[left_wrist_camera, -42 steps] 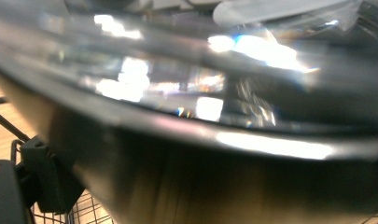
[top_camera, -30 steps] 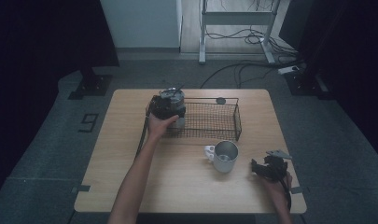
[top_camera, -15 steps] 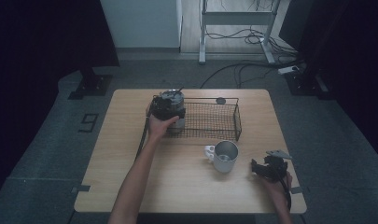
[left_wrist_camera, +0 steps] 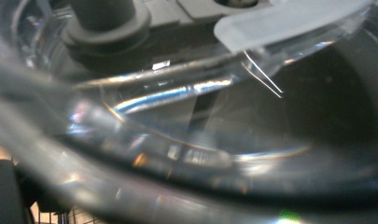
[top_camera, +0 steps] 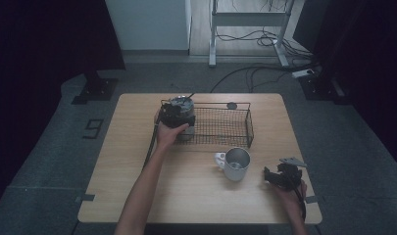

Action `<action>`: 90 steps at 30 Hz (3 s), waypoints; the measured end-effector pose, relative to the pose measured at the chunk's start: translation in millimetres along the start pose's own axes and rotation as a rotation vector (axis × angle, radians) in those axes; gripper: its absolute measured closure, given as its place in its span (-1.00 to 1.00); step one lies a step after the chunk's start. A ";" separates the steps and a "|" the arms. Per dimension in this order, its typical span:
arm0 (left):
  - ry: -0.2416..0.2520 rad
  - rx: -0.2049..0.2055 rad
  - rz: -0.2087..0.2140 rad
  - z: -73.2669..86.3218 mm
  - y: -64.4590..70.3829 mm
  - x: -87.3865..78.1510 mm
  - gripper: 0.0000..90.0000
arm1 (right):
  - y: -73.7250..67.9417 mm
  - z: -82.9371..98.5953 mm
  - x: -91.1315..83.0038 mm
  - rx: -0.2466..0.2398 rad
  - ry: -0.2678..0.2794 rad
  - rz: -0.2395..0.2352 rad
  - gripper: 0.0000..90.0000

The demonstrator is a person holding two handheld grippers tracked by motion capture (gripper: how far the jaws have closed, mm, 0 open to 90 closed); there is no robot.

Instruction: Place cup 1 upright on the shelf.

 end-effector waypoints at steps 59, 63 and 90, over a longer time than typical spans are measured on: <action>0.136 0.008 0.078 9.7 -0.4 -68.1 -0.93 | -0.4 0.0 -0.2 0.002 -0.001 0.000 -0.67; 0.141 0.010 0.087 16.8 0.7 -72.8 -0.93 | -0.3 0.0 -0.1 0.003 -0.002 -0.001 -0.67; 0.121 0.025 0.103 91.2 13.9 -138.7 -0.77 | -0.7 -0.3 0.2 -0.004 -0.003 -0.008 -0.68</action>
Point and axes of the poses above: each handheld gripper's, and its own axes: x roughly forward along the jaws, z roughly out of its underside, y roughly to its right, the point moved 6 cm from there along x, roughly forward along the jaws, and after that the axes turned 6 degrees about y, right-handed, at the moved point
